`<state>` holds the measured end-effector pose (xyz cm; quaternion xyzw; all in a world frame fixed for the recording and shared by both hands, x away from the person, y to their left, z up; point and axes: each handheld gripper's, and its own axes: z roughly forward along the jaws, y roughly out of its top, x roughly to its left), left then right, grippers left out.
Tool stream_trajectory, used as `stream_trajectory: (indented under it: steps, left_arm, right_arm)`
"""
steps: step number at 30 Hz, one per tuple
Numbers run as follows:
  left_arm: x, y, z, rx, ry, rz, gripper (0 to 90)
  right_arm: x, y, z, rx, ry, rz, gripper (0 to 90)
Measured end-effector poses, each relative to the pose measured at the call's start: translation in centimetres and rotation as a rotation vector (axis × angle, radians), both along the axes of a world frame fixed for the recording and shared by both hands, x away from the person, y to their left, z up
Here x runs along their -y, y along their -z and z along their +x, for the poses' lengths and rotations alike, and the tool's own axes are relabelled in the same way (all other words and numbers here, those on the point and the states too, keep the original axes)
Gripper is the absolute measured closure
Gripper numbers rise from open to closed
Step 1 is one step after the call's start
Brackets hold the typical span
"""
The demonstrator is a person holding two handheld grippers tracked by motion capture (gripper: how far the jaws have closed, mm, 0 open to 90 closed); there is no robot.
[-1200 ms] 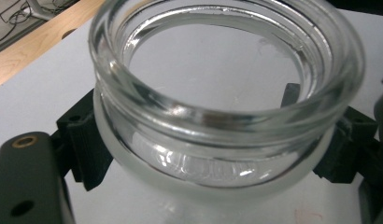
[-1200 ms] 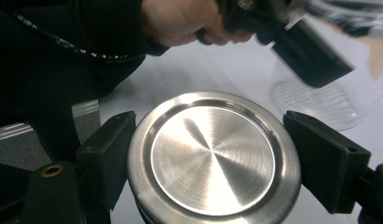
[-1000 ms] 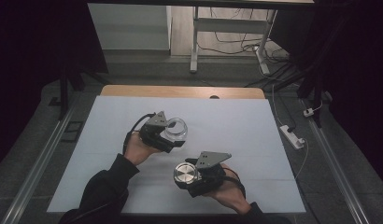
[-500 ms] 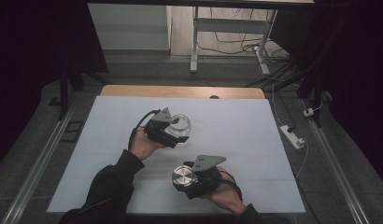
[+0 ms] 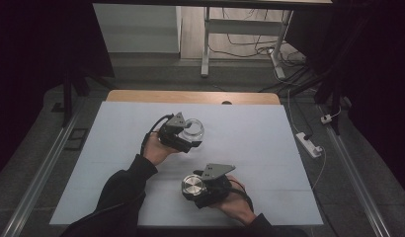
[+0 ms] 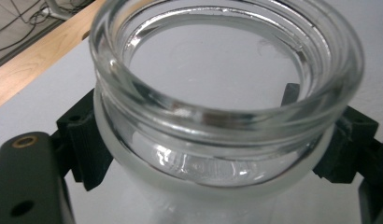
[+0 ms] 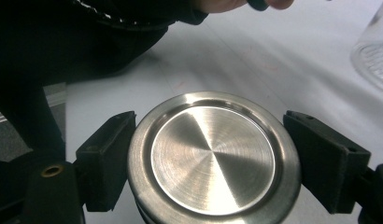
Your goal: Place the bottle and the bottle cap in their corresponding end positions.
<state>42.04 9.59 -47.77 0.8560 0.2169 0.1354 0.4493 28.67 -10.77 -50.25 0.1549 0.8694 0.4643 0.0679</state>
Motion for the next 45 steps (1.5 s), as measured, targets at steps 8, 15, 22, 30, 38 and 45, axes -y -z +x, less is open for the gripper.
stream_trajectory:
  steps: [8,15,22,30,38,45]
  left_arm:
    - [0.0,0.9,1.3,-0.012,-0.021,-0.008,15.5]
    - [0.2,1.6,2.3,-0.013,-0.030,-0.009,15.5]
    - [0.5,2.5,3.0,-0.020,-0.044,-0.001,15.5]
    - [0.7,3.1,3.5,-0.033,-0.051,-0.004,15.5]
    - [1.0,3.7,3.4,-0.041,-0.040,0.013,15.5]
    - [0.8,4.1,3.5,-0.044,-0.034,0.010,15.3]
  right_arm:
    - [-0.4,1.1,0.6,-0.004,0.008,-0.016,19.5]
    - [-0.3,1.8,1.6,-0.002,0.039,-0.028,19.5]
    - [-0.3,2.3,2.5,0.000,0.066,-0.036,19.5]
    - [-0.7,3.1,3.0,-0.008,0.071,-0.071,19.4]
    - [-0.9,3.5,3.2,-0.020,0.069,-0.099,19.3]
    - [-1.0,3.6,3.4,-0.039,0.077,-0.135,19.0]
